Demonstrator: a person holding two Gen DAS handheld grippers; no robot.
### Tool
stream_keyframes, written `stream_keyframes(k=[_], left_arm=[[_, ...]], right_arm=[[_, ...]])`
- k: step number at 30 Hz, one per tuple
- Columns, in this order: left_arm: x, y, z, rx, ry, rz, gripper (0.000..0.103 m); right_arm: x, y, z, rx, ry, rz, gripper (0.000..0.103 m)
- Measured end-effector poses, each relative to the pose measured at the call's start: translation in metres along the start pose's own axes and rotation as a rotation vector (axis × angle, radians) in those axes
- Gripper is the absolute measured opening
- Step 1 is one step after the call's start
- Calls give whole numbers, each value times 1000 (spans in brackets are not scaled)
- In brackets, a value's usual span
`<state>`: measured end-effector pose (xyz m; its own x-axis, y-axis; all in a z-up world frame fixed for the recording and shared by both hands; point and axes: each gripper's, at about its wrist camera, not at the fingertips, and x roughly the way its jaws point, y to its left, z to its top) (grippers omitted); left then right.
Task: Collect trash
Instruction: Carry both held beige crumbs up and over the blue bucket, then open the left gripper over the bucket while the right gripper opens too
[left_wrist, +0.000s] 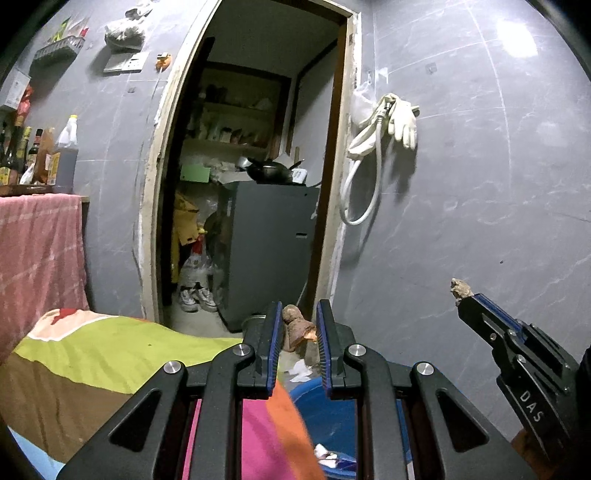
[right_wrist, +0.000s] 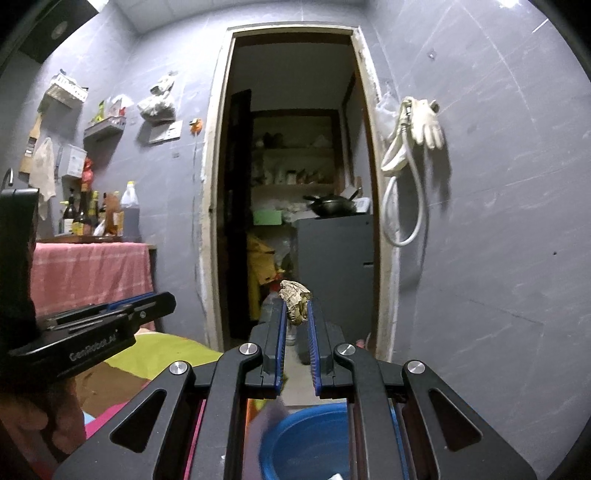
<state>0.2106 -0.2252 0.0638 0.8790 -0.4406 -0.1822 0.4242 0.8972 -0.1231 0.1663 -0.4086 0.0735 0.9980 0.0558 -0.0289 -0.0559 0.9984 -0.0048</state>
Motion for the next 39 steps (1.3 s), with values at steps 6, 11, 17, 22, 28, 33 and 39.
stream_keyframes(k=[6, 11, 17, 22, 28, 33, 39], left_arm=[[10, -21, -6, -26, -15, -3, 15], [21, -36, -15, -70, -22, 15, 15], [37, -50, -31, -87, -15, 37, 15], [52, -58, -43, -62, 7, 44, 15], [66, -62, -57, -76, 40, 38, 15], [74, -62, -68, -75, 66, 44, 15], [80, -60, -76, -73, 87, 53, 15]], right_arm=[[-5, -23, -3, 5, -2, -44, 9], [-7, -42, -10, 6, 4, -74, 9], [-7, -62, -22, 10, 3, -108, 9], [-3, -77, -35, 36, 26, -115, 9], [4, -85, -52, 47, 66, -139, 9], [8, -86, -60, 42, 83, -139, 9], [17, -91, -67, 59, 121, -139, 9]])
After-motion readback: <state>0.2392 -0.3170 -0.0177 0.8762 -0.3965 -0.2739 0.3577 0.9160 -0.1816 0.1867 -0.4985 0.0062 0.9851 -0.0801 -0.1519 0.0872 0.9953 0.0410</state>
